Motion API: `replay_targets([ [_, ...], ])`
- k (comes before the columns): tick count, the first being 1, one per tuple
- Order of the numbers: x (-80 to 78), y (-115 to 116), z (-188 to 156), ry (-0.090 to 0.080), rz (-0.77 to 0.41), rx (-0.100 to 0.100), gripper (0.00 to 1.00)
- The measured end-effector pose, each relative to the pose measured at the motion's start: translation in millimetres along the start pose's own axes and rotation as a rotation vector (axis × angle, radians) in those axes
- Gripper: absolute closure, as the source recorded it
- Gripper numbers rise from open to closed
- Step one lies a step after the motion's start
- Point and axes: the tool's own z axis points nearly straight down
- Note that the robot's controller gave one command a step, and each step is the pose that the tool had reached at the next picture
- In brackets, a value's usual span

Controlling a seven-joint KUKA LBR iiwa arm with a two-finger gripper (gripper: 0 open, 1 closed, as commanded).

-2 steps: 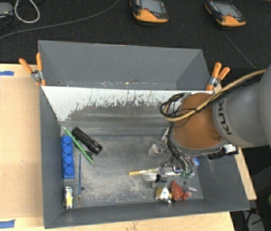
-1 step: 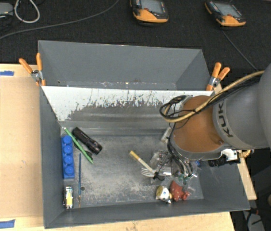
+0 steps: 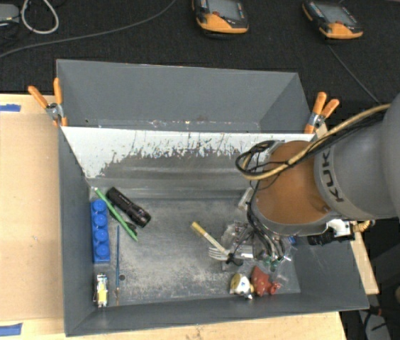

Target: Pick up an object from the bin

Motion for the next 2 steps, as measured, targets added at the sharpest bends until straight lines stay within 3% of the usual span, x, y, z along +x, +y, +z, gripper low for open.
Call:
replay_targets([
  [2,1.0,-0.1,-30.6,0.001,-0.001,-0.001,1.0],
])
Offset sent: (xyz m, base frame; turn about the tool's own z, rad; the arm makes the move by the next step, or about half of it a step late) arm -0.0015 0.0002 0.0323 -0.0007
